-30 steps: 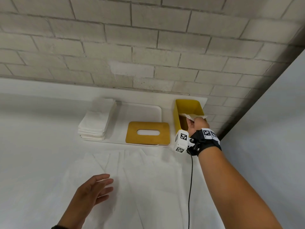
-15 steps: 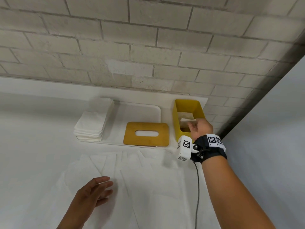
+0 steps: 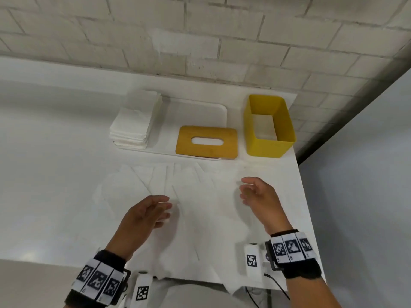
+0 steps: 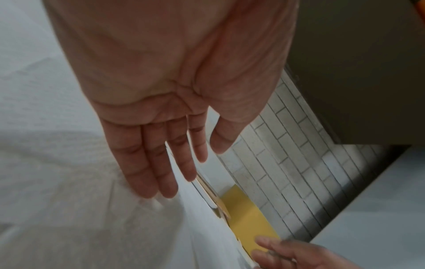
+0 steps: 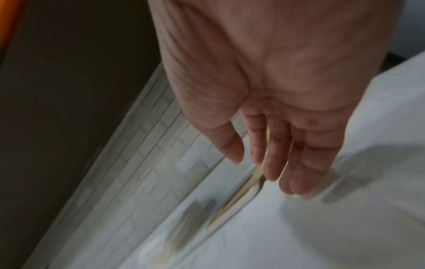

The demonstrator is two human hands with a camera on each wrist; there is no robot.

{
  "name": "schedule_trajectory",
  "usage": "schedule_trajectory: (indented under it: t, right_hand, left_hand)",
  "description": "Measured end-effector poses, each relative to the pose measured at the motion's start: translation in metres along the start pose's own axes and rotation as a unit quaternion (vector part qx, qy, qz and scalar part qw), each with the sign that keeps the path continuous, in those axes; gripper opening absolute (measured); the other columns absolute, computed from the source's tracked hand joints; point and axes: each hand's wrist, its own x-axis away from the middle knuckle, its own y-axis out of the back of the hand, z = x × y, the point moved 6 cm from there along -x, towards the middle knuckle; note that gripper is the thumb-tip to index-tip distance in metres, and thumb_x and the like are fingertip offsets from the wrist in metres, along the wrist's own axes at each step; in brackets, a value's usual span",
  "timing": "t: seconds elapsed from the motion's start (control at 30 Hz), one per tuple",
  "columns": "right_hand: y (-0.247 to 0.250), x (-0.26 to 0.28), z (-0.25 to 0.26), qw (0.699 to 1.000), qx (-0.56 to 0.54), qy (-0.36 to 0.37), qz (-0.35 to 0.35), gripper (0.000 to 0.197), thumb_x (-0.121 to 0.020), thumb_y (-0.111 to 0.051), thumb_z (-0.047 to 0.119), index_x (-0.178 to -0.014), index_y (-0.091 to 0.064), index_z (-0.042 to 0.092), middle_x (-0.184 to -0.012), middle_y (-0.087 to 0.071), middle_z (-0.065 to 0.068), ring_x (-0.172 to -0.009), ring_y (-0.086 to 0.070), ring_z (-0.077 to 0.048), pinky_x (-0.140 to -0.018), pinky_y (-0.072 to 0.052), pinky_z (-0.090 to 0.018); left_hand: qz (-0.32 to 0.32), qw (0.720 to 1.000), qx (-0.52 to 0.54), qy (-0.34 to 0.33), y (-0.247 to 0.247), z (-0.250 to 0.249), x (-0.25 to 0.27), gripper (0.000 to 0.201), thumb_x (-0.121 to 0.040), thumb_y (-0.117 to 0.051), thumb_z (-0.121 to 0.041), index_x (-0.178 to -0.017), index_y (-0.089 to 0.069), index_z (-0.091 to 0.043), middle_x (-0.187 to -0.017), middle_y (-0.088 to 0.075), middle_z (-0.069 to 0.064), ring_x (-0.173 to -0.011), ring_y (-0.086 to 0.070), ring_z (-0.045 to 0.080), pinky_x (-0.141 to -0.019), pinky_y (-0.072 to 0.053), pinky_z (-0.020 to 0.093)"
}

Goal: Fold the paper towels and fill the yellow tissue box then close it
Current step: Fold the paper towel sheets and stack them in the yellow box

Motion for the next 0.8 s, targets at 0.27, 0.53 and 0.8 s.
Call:
schedule_trajectory:
  t: [0.27,0.53,0.8]
  right_hand:
    - [-0.080,0.009,0.024,0.950,0.277,0.113,0.086,0.059,-0.094,-0.067,0.038,-0.147,-0.046,0.021,-0.143,-0.052,-0.005,-0.133,-0.049,-0.022,-0.107,-0.041,-0.030]
    - [-0.116,-0.001,0.021,0.911,0.402,0.073,0.060,0.088,-0.080,-0.080,0.045,-0.148,-0.029,0.023,-0.142,-0.040,-0.013,-0.131,-0.038,-0.033,-0.104,-0.040,-0.044]
    - [-0.105,-0.016,0.014,0.961,0.271,0.040,0.041,0.041,-0.086,-0.073,0.026,-0.125,-0.060,0.023,-0.098,-0.064,0.005,-0.108,-0.063,-0.024,-0.100,-0.049,-0.040]
  left_hand:
    - [0.028,0.999,-0.046,-0.002,-0.019,0.006,0.004,0.016,-0.100,-0.063,-0.026,-0.109,-0.072,-0.035,-0.108,-0.077,-0.013,-0.101,-0.073,0.009,-0.098,-0.057,0.044]
    - [0.004,1.000,-0.010,0.024,-0.024,0.012,0.003,0.014,-0.095,-0.066,-0.030,-0.103,-0.072,-0.040,-0.102,-0.075,-0.014,-0.093,-0.076,0.014,-0.097,-0.057,0.044]
    - [0.004,0.996,0.073,0.048,-0.029,0.016,-0.005,0.031,-0.098,-0.065,-0.025,-0.127,-0.057,-0.028,-0.123,-0.063,0.002,-0.094,-0.075,0.013,-0.086,-0.062,0.034]
